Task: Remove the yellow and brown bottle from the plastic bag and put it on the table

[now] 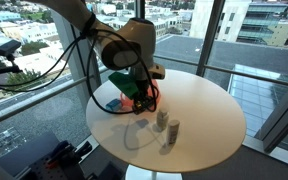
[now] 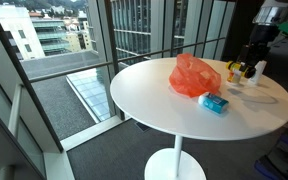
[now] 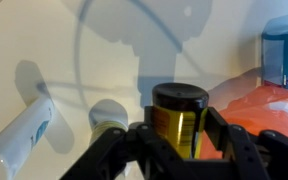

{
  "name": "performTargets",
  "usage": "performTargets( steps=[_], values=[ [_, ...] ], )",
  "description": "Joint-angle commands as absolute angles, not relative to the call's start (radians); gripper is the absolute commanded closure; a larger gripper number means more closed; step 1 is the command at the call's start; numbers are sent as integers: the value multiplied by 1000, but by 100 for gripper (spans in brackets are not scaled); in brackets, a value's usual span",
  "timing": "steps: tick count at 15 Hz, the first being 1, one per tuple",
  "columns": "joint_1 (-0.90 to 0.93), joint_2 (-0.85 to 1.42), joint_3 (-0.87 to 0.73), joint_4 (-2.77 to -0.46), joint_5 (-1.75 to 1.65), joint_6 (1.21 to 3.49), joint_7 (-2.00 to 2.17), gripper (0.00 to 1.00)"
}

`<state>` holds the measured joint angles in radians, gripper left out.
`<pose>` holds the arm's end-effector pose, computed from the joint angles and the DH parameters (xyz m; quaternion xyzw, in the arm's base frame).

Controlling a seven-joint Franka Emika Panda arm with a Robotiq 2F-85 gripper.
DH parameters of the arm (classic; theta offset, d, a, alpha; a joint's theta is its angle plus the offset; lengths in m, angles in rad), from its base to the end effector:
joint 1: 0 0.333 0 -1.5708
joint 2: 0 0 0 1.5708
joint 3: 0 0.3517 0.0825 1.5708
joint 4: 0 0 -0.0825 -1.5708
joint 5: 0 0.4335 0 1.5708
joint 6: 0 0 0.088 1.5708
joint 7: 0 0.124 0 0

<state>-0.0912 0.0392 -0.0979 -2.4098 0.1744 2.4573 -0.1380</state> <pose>0.5166 -0.0972 0.2772 -0.9943 0.0926 -0.0130 0.0520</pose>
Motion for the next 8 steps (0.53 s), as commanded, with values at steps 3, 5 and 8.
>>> performTargets(
  steps=[3, 5, 8],
  values=[
    [-119, 121, -118, -2386, 158, 2501, -87, 72],
    [-126, 149, -121, -2375, 162, 2500, -86, 72],
    [-130, 181, -123, -2363, 158, 2497, -81, 72]
  ],
)
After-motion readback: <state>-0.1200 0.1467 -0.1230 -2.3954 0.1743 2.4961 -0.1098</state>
